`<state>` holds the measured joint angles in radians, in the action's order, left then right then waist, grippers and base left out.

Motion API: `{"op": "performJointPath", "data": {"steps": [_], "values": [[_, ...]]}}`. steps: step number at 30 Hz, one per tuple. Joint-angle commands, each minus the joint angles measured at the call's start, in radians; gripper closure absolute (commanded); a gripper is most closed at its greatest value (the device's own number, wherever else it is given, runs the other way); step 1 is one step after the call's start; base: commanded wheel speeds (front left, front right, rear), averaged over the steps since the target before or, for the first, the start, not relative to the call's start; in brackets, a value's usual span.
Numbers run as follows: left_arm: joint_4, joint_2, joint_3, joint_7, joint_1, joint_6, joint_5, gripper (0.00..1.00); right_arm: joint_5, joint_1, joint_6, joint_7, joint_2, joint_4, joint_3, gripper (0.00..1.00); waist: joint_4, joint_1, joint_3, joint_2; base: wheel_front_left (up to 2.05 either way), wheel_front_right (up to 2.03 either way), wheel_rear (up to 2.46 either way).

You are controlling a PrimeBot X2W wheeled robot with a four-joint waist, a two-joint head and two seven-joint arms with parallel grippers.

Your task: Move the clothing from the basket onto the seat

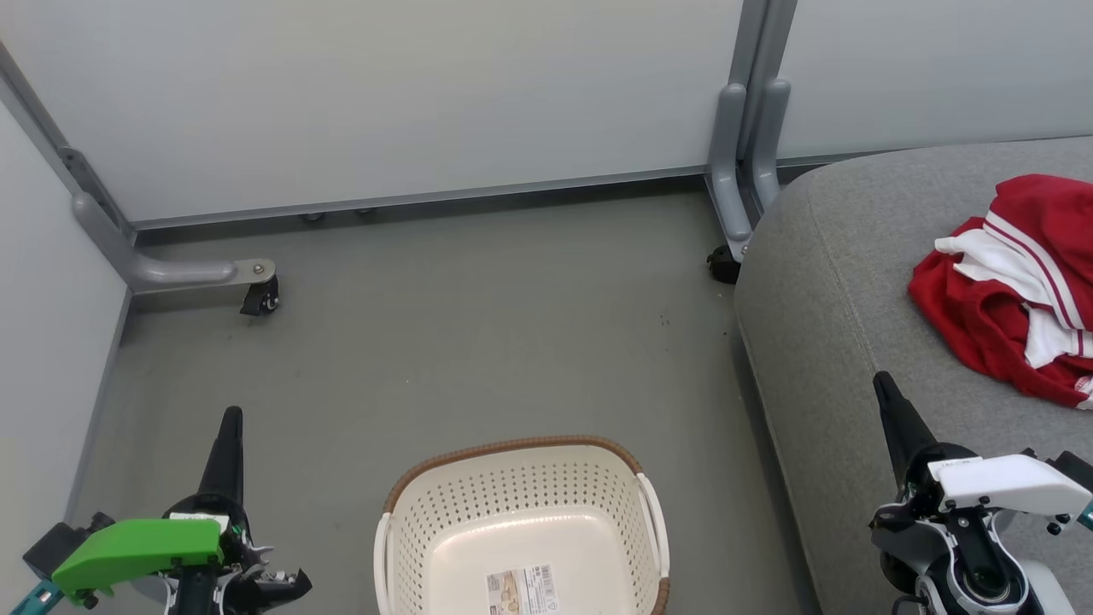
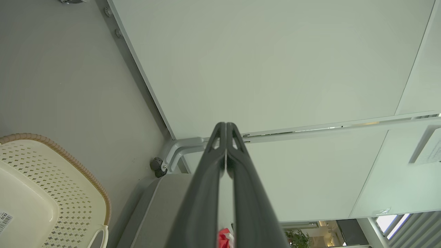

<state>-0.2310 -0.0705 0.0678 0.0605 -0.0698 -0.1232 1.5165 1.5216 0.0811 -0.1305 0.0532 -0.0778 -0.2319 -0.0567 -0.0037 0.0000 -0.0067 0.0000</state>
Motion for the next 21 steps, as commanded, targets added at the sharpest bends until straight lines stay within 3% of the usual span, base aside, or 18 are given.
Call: {"op": "performJointPath", "data": {"steps": [1,21], "values": [[-0.001,-0.002,0.007,0.006,-0.022,-0.006,0.022,1.0,0.02,0.015,0.0,0.009,0.0,-0.002,-0.006,1.0,0.0,0.0,0.001,0.0,0.0,0.0,0.0],[-0.015,0.003,0.023,0.036,-0.046,-0.01,0.118,1.0,0.117,0.028,0.0,0.04,0.006,-0.013,-0.03,1.0,0.004,0.0,0.01,0.0,0.0,0.0,0.0]]}}
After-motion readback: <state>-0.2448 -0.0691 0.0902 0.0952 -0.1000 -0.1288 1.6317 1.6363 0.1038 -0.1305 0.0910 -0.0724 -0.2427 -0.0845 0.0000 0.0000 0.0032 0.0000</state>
